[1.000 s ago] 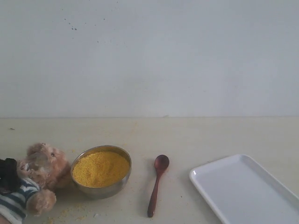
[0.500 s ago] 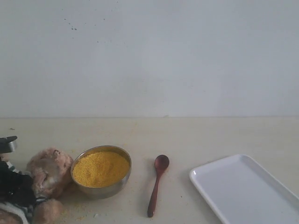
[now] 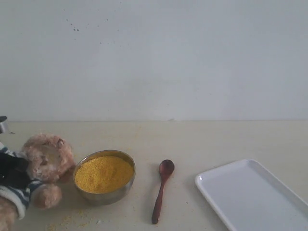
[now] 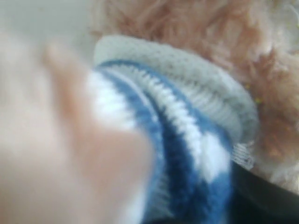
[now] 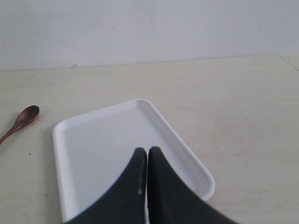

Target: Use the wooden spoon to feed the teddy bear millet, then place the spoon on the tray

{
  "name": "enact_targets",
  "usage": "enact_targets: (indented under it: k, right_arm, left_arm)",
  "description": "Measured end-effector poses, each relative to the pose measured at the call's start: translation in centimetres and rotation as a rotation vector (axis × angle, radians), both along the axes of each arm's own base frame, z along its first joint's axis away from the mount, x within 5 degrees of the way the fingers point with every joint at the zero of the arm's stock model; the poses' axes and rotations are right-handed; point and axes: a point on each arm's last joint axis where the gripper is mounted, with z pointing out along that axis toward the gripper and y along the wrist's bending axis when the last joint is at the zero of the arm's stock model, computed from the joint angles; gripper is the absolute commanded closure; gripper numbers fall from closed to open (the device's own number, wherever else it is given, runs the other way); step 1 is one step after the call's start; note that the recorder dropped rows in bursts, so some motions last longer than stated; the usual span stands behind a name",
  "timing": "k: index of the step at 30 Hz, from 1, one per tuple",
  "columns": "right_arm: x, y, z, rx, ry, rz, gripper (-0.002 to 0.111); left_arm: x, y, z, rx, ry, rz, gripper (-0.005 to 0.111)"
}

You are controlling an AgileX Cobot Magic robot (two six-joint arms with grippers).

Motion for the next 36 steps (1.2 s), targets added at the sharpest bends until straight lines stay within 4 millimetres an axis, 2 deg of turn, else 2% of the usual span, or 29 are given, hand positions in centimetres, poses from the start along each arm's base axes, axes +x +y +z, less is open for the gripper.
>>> enact_targets:
  k: [5,10,17,20,29,36]
  right_arm:
    - [0.0,0.0,0.0,0.000,0.000,0.000,0.108]
    - [0.0,0.0,0.0,0.000,0.000,0.000,0.108]
    - [0.0,0.0,0.0,0.000,0.000,0.000,0.108]
    - [0.0,0.0,0.0,0.000,0.000,0.000,0.108]
    - [0.0,0.0,0.0,0.000,0.000,0.000,0.108]
    - [0.0,0.0,0.1,0.007,-0.016,-0.002,0.108]
  left_arm:
    - [-0.8,-0.6,2.3,-0.076,-0.006,0.046,0.103]
    - [-1.2,-1.8,2.4,-0.229,0.030,0.064,0.103]
    - [-1.4,-3.7,3.1,-0.504,-0.124,0.024,0.103]
    - [-1.4,-3.1,2.8,-0.557,-0.179,0.091,0.103]
    - [-3.6,2.2,0.4,-0.600,-0.273,0.303,0.103]
    - [-3.8,2.1,1.4,-0.749,-0.309,0.287,0.103]
